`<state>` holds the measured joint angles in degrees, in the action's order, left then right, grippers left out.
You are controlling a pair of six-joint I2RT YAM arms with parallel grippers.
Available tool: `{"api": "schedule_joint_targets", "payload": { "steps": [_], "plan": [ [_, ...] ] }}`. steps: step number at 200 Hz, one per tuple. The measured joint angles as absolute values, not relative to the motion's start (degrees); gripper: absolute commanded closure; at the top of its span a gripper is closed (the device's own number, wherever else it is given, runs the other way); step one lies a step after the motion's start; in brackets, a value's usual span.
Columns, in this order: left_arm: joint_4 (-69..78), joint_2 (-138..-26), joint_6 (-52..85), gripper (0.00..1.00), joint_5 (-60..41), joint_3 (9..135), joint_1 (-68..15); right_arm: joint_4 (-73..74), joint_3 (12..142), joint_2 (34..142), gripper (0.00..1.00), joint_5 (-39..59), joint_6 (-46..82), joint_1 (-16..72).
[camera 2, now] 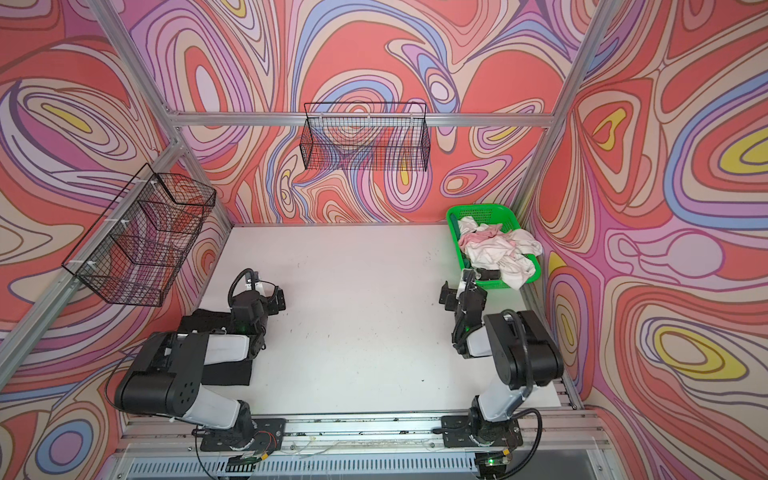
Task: Fold and stack the t-shirts
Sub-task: 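Reach the right gripper into the green basket and grasp the white t-shirt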
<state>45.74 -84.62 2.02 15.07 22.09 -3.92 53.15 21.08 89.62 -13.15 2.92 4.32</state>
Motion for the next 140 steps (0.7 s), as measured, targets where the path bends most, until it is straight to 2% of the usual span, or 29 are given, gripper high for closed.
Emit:
{"api": "schedule_joint_targets", "payload": {
  "steps": [19, 33, 61, 80, 102, 140],
  "plan": [
    [38.2, -80.4, 0.4, 0.00, 15.4, 26.2, -6.9, 44.1, 24.7, 78.2, 0.02, -15.9, 6.4, 4.5],
    [32.3, -78.2, 2.3, 0.00, 16.5, 32.2, -9.0, 33.5, 33.5, 71.8, 0.02, -20.8, 14.1, 4.5],
    [15.6, -72.3, 12.1, 0.00, 17.0, 46.7, -9.7, 14.8, 50.2, 66.3, 0.02, -25.1, 27.4, 4.4],
    [6.6, -67.9, 21.5, 0.00, 13.2, 52.3, -8.1, 7.0, 54.5, 64.2, 0.02, -24.6, 31.0, 4.4],
    [-0.7, -62.2, 28.2, 0.00, 6.9, 52.7, -5.9, -5.7, 63.2, 68.0, 0.02, -24.7, 32.9, 4.4],
    [-12.6, -54.3, 30.1, 0.00, -5.7, 52.7, -5.7, -23.5, 82.6, 85.3, 0.02, -27.9, 32.2, 4.4]
  ]
}}
